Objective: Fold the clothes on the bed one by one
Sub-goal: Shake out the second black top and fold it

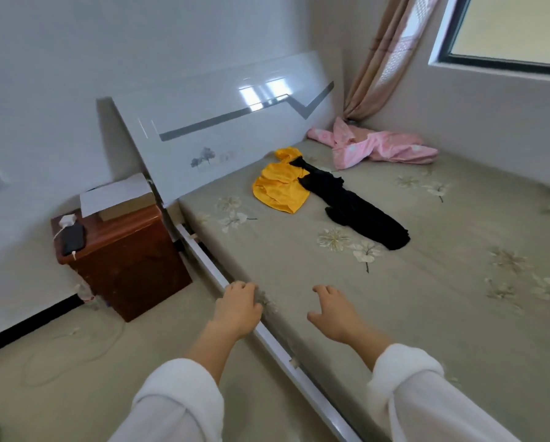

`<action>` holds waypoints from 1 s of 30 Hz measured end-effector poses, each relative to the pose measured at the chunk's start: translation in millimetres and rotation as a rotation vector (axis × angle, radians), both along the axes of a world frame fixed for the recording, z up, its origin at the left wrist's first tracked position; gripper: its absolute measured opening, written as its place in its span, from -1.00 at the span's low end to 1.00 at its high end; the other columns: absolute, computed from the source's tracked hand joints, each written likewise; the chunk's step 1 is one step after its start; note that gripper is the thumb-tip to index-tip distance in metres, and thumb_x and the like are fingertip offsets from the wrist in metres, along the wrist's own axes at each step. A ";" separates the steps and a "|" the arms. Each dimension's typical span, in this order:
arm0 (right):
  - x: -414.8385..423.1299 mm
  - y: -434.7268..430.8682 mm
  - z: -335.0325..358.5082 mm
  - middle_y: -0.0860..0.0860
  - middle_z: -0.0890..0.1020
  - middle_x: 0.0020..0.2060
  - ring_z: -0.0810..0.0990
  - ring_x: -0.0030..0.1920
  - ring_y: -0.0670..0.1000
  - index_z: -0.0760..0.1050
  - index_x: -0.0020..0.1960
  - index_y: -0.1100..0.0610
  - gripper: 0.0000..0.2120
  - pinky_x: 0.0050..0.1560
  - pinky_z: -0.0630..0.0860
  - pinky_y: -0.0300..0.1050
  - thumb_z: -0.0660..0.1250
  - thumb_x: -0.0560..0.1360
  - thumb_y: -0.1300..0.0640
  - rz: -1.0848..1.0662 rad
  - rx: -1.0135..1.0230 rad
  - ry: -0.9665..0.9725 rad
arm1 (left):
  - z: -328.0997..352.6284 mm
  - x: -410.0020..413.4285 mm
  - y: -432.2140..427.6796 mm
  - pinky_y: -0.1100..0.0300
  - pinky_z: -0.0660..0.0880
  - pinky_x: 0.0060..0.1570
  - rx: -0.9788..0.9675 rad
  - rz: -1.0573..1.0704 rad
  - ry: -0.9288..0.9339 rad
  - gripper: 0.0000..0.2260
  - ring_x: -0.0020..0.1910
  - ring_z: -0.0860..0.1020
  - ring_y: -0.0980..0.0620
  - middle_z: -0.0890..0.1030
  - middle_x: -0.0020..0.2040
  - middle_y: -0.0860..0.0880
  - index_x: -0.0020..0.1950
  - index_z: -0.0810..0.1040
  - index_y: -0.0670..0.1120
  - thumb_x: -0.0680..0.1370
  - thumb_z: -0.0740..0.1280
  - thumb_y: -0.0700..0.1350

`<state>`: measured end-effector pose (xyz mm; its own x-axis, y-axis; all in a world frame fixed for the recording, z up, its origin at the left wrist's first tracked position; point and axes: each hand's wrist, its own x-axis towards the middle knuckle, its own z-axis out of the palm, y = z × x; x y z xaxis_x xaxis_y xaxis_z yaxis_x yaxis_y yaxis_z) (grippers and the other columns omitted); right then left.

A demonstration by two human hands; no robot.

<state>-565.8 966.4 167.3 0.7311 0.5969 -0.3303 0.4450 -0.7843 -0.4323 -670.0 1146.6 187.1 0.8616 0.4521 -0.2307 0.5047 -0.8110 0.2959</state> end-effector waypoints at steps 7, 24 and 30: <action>102.1 15.8 -25.5 0.10 0.29 0.42 0.26 0.40 0.13 0.13 0.50 0.11 -0.43 0.35 0.30 0.03 0.20 0.57 -0.04 -0.228 -0.028 0.025 | -32.3 142.1 30.9 0.06 0.26 0.34 -0.097 -0.252 0.000 -0.59 0.39 0.29 -0.06 0.32 0.44 -0.06 0.47 0.28 -0.05 0.61 0.18 -0.06; 410.4 41.3 -188.7 0.08 0.36 0.34 0.31 0.34 0.11 0.22 0.43 0.13 -0.50 0.30 0.34 0.03 0.22 0.55 -0.01 -0.584 -0.163 0.171 | -215.9 489.6 89.3 0.10 0.27 0.28 -0.209 -0.449 0.231 -0.61 0.38 0.26 -0.04 0.29 0.43 -0.08 0.41 0.32 -0.08 0.58 0.21 -0.11; 480.3 66.3 -253.0 0.05 0.17 0.50 0.06 0.51 0.05 0.14 0.49 0.12 -0.46 0.43 0.11 0.03 0.18 0.58 0.00 -0.583 -0.211 0.008 | -283.5 571.0 106.3 0.00 0.20 0.39 -0.152 -0.474 0.192 -0.42 0.50 0.11 -0.09 0.09 0.55 -0.11 0.54 0.07 -0.12 0.58 0.22 -0.07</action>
